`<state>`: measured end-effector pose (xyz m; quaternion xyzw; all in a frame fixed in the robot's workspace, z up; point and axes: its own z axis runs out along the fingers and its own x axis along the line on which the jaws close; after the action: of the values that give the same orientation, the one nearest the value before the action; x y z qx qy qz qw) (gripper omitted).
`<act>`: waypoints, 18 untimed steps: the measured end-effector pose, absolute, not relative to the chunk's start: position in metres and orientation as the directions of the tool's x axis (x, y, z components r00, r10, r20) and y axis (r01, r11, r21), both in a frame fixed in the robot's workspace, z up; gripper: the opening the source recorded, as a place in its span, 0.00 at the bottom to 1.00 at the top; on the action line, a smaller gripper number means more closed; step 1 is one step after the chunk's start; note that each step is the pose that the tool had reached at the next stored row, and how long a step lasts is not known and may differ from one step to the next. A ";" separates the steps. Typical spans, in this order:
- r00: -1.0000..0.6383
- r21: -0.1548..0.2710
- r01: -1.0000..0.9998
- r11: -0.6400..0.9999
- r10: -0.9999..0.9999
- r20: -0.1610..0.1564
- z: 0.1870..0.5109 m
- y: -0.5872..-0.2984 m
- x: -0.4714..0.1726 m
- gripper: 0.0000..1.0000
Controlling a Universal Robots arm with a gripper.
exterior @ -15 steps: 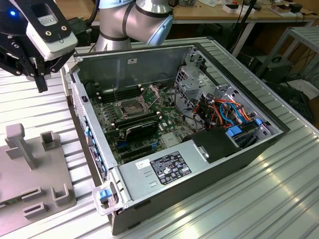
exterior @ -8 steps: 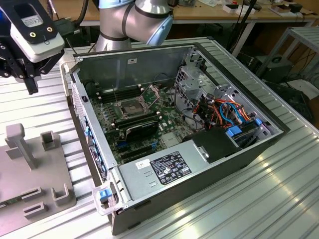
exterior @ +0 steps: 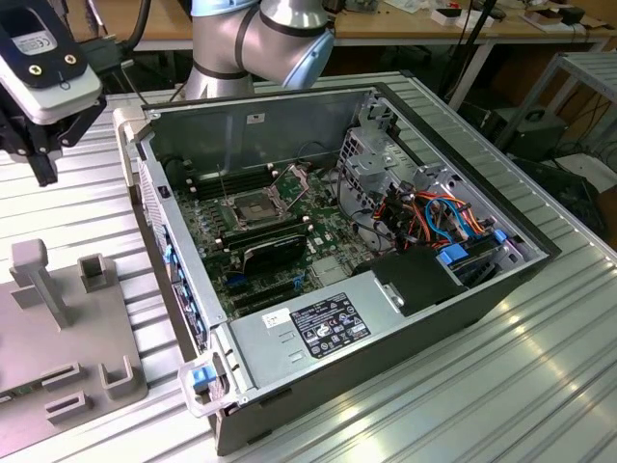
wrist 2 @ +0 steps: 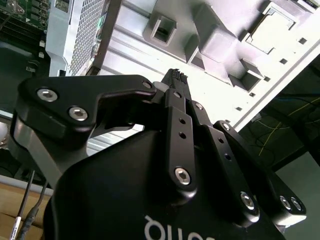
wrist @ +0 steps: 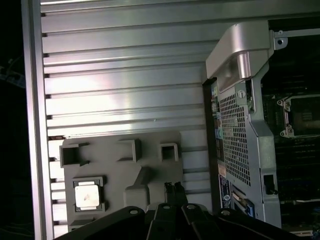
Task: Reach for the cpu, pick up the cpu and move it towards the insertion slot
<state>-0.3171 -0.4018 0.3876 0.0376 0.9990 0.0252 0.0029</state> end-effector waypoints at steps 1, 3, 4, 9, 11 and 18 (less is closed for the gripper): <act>-0.997 0.051 0.075 0.996 0.075 -0.004 0.388 -0.402 -0.319 0.11; -0.997 0.050 0.075 0.996 0.075 -0.004 0.388 -0.402 -0.321 0.11; -0.997 0.051 0.075 0.996 0.075 -0.004 0.388 -0.402 -0.321 0.11; -0.997 0.051 0.075 0.996 0.075 -0.004 0.388 -0.402 -0.321 0.11; -0.997 0.051 0.075 0.996 0.075 -0.004 0.388 -0.402 -0.321 0.11; -0.997 0.051 0.075 0.996 0.075 -0.004 0.387 -0.402 -0.327 0.11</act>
<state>-0.3268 -0.4021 0.3875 0.0376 0.9990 0.0253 0.0029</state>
